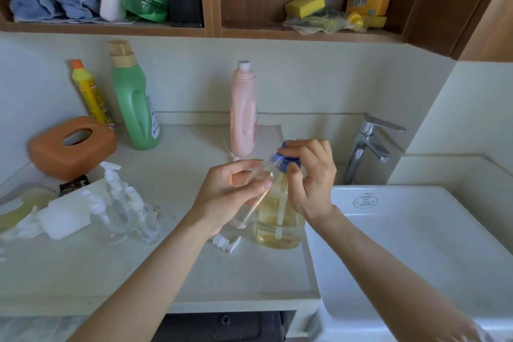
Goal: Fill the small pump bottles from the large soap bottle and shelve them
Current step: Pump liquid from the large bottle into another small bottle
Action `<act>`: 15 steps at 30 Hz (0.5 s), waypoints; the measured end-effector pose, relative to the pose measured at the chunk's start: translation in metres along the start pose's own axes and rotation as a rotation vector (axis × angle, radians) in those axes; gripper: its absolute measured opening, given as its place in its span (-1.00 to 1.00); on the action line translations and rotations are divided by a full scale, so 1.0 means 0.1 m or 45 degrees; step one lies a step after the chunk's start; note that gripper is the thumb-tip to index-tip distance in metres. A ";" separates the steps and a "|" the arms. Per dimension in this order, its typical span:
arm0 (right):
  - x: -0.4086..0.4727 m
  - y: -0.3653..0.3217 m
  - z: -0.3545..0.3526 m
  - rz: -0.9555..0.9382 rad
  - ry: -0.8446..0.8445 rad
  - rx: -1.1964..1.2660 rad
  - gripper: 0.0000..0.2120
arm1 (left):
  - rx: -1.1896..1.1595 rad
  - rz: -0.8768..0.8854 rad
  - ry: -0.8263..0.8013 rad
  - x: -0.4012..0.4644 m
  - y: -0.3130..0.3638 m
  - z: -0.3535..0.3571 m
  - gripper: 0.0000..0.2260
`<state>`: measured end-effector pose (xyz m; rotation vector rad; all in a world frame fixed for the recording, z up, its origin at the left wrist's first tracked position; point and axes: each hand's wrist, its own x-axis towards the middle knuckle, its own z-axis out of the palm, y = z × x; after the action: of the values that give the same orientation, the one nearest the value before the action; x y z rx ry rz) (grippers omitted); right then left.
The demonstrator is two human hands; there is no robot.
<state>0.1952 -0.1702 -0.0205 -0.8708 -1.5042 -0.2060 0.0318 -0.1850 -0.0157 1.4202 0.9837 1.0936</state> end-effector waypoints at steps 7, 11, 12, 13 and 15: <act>0.08 -0.07 -0.11 0.023 -0.152 -0.029 -0.70 | -0.047 0.012 -0.057 -0.05 0.08 0.02 -0.41; 0.26 -0.09 -0.23 0.022 -0.263 -0.027 -0.68 | -0.123 0.048 -0.082 -0.05 0.15 0.06 -0.50; 0.28 -0.09 -0.24 0.020 -0.277 -0.025 -0.67 | -0.131 0.049 -0.091 -0.04 0.14 0.07 -0.53; 0.28 -0.09 -0.25 0.014 -0.286 -0.020 -0.66 | -0.146 0.045 -0.095 -0.03 0.12 0.07 -0.58; 0.26 -0.08 -0.24 0.007 -0.282 -0.004 -0.66 | -0.193 0.036 -0.097 -0.02 0.09 0.07 -0.69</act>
<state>0.2120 -0.1802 0.0101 -0.9233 -1.7074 -0.1105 0.0385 -0.1894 -0.0074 1.3459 0.8122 1.1028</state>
